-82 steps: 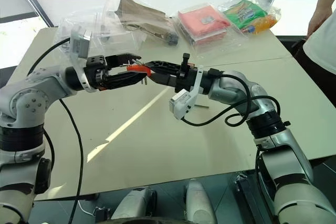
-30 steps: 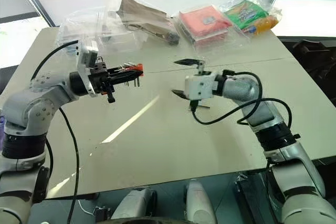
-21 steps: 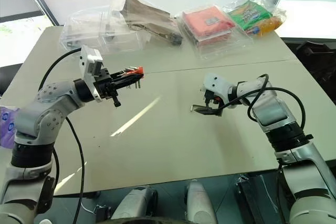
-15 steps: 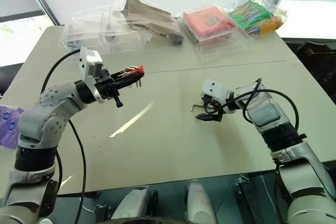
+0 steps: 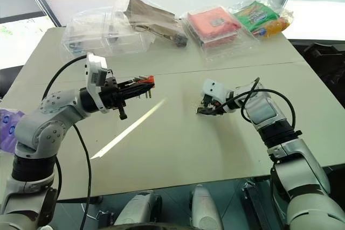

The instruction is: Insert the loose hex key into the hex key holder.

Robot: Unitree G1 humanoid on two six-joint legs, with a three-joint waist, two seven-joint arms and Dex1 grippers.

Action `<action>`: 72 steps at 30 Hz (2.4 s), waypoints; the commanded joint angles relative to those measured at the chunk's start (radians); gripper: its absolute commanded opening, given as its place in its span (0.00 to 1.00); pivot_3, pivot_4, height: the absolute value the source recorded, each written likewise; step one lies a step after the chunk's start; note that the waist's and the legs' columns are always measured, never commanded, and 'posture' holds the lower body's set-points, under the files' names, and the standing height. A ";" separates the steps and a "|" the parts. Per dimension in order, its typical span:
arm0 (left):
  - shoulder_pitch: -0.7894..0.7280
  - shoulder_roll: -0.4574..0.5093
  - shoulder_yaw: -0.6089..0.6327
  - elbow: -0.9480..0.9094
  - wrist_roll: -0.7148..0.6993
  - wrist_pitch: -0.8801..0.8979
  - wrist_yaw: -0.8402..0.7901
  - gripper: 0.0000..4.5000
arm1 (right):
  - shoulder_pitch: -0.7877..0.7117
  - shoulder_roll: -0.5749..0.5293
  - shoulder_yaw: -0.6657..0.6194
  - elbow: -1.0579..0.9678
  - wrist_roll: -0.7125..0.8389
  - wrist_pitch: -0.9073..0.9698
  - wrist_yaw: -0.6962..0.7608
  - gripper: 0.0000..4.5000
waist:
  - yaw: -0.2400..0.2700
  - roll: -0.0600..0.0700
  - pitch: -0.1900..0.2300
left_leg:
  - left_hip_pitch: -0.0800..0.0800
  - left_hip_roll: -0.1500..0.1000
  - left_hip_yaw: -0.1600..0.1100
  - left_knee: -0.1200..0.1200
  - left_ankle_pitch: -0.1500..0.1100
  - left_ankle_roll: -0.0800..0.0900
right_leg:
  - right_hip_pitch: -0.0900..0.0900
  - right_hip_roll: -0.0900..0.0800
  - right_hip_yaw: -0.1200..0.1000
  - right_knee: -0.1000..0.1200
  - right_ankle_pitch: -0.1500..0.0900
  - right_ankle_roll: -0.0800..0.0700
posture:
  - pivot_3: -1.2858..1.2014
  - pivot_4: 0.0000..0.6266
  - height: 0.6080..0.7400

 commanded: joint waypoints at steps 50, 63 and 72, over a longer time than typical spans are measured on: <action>-0.151 -0.162 -0.084 0.275 0.204 -0.227 -0.025 0.00 | 0.206 0.626 -0.280 -0.447 0.325 -0.365 -0.650 0.00 | -0.006 0.000 0.000 | -0.002 0.000 0.000 -0.002 0.001 -0.001 | -0.005 0.000 0.000 0.003 0.000 0.000 | 0.52 0.24 1.00; -0.145 -0.163 -0.089 0.268 0.206 -0.209 -0.031 0.00 | 0.159 0.635 -0.279 -0.455 0.340 -0.365 -0.663 0.00 | -0.006 0.000 0.000 | -0.002 0.000 0.000 -0.002 0.001 -0.001 | -0.005 0.001 0.000 0.003 0.000 0.000 | 0.52 0.24 1.00; -0.154 -0.180 -0.081 0.274 0.202 -0.209 -0.016 0.00 | 0.179 0.645 -0.258 -0.454 0.329 -0.373 -0.660 0.00 | -0.006 0.000 0.000 | -0.002 0.000 0.000 -0.002 0.001 -0.001 | -0.005 0.001 0.000 0.003 0.000 0.000 | 0.52 0.24 1.00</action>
